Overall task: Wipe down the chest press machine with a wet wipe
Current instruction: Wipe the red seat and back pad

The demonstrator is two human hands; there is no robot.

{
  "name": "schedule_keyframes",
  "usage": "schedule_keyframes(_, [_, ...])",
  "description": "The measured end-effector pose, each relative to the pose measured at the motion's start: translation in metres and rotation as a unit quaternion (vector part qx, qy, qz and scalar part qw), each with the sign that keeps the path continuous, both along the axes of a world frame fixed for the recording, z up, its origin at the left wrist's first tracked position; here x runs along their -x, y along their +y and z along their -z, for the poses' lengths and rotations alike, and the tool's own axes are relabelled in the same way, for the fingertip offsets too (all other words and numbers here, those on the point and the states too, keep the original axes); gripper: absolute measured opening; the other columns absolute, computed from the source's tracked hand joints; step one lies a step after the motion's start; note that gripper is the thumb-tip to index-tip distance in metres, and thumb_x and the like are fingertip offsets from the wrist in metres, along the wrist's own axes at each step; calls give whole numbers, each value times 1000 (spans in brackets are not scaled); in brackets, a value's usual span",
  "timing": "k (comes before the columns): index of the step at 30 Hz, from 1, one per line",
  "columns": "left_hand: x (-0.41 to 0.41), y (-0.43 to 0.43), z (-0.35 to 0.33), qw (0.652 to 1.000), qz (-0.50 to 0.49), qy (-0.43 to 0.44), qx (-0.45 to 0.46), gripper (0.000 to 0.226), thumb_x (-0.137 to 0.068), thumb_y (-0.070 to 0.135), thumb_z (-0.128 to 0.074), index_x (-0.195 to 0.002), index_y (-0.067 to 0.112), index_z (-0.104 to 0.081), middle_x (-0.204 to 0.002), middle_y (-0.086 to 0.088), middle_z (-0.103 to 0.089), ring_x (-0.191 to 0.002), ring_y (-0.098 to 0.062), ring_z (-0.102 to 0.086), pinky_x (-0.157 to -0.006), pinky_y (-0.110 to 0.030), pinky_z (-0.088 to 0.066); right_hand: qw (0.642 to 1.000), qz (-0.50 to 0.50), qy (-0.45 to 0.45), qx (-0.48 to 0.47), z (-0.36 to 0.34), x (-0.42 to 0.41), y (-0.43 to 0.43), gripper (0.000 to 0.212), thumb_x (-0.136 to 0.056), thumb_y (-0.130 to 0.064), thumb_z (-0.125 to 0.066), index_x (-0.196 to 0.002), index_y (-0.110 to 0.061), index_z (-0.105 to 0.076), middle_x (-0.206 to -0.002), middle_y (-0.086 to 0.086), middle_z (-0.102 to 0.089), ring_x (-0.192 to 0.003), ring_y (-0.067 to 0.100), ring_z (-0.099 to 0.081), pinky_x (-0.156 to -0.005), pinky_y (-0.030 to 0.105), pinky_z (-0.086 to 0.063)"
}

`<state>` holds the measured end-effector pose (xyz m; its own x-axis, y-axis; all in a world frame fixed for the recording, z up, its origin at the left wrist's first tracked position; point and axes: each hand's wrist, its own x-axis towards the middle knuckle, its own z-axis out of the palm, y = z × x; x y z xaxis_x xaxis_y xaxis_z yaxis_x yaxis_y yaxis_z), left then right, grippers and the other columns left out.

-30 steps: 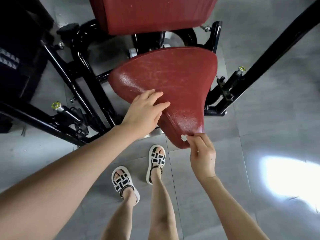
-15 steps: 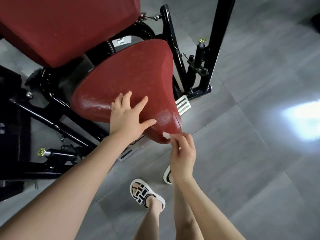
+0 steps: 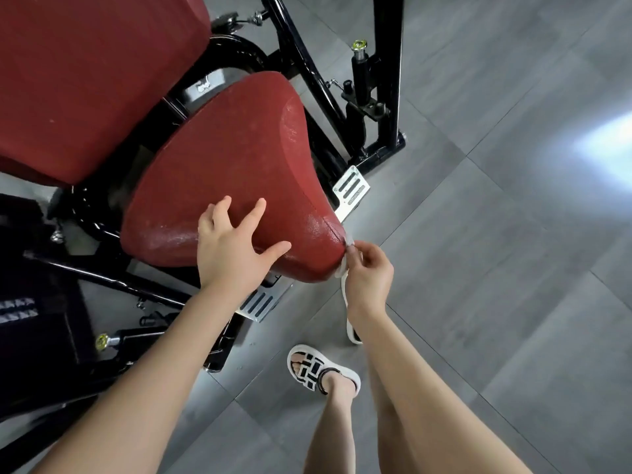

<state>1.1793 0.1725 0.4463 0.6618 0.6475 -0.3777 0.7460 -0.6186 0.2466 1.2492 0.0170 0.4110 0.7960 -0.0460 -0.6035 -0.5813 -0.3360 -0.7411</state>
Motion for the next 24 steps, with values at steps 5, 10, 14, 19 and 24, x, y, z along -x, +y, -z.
schedule_keyframes(5, [-15, 18, -8, 999, 30, -25, -25, 69, -75, 56, -65, -136, 30, -46, -144, -10, -33, -131, -32, -27, -104, -48, -35, 994, -61, 87, -19, -7, -60, 31, 18, -88, -12, -65, -70, -16, -62, -65, -5, -56, -62, 8, -49, -65, 21, -41])
schedule_keyframes(10, [-48, 44, -8, 999, 36, 14, -20, 81, -73, 63, -63, -142, 32, -35, -151, -11, -24, -138, -33, -18, -111, -51, -25, 983, -179, -28, -7, -16, -30, 7, 14, -87, -17, -67, -75, -22, -63, -67, -14, -56, -65, 3, -49, -65, 19, -39])
schedule_keyframes(14, [-67, 62, -5, 995, 63, 70, -31, 98, -64, 74, -59, -146, 33, -26, -154, -13, -14, -142, -35, -8, -115, -53, -14, 986, -159, 50, 28, 7, -73, 36, 12, -87, -8, -65, -78, -16, -66, -68, -5, -59, -66, 11, -53, -68, 25, -40])
schedule_keyframes(19, [-87, 101, -6, 994, 32, 99, -35, 107, -61, 76, -61, -148, 31, -17, -156, -14, -7, -143, -36, -4, -115, -54, -13, 961, -268, -52, -35, -25, -65, 58, 19, -87, -12, -68, -73, -23, -63, -79, -6, -61, -73, -1, -54, -67, 10, -36])
schedule_keyframes(24, [-95, 107, -4, 990, 35, 136, -23, 117, -55, 77, -63, -149, 35, -6, -156, -12, 0, -142, -36, -2, -114, -54, -15, 974, -226, 22, 8, -2, -94, 73, 17, -89, -3, -60, -80, -17, -64, -80, 2, -63, -68, 7, -57, -66, 22, -47])
